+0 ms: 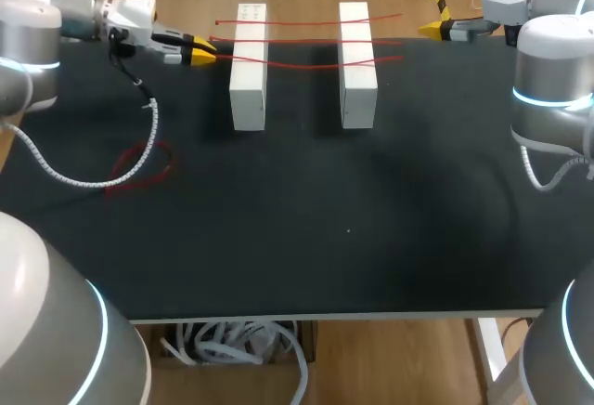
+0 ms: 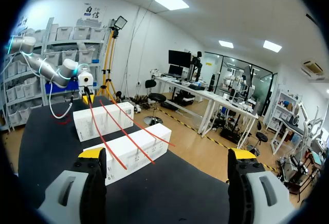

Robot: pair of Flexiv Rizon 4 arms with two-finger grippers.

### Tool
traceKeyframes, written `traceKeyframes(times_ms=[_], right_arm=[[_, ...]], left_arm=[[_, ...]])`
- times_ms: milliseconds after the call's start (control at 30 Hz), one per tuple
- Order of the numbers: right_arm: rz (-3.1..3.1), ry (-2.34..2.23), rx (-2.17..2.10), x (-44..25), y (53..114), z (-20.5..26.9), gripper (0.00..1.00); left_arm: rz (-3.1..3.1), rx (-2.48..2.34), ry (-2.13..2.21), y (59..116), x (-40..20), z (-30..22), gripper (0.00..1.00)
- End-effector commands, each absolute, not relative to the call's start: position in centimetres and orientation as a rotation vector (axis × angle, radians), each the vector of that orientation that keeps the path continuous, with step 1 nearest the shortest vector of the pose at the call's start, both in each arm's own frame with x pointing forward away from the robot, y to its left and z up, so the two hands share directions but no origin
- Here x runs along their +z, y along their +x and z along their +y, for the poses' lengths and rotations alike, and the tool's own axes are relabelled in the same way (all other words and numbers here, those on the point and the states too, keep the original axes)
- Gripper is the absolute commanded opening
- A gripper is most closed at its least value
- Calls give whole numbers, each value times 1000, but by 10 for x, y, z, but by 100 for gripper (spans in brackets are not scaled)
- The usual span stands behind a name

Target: Grab the tape and strap the tape.

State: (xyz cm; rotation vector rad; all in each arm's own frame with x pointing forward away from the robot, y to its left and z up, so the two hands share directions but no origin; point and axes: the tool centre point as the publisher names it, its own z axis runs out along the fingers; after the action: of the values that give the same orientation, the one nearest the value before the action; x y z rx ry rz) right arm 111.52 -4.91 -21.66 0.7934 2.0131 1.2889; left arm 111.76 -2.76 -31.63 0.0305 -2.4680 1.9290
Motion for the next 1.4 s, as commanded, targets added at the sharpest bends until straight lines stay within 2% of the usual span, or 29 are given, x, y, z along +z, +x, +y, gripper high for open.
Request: traceKeyframes(times_ms=[33, 100, 433, 667, 1033, 1100, 1133, 1400], right_arm=[[2013, 793, 1289, -216, 1115, -49, 100], [2013, 793, 1289, -216, 1115, -49, 100], [2013, 793, 1289, -216, 1115, -49, 100], [2013, 793, 1289, -216, 1115, -49, 100], [2013, 793, 1289, -216, 1115, -49, 100], [2013, 793, 1289, -216, 1115, -49, 100], [2013, 793, 1289, -216, 1115, -49, 100], [2013, 793, 1289, -216, 1115, -49, 100]], left_arm=[[-2461, 1932, 30, 1119, -320, -28, 12], [-2461, 1930, 35, 1118, -321, -28, 15], [-2458, 1942, 38, 1117, -319, -27, 11], [-2459, 1937, 40, 1117, -319, -27, 15], [-2457, 1934, 42, 1118, -320, -24, 14], [-2456, 1934, 42, 1118, -320, -24, 9], [-2445, 1947, 26, 1118, -321, -25, 0], [-2455, 1941, 25, 1119, -319, -23, 0]])
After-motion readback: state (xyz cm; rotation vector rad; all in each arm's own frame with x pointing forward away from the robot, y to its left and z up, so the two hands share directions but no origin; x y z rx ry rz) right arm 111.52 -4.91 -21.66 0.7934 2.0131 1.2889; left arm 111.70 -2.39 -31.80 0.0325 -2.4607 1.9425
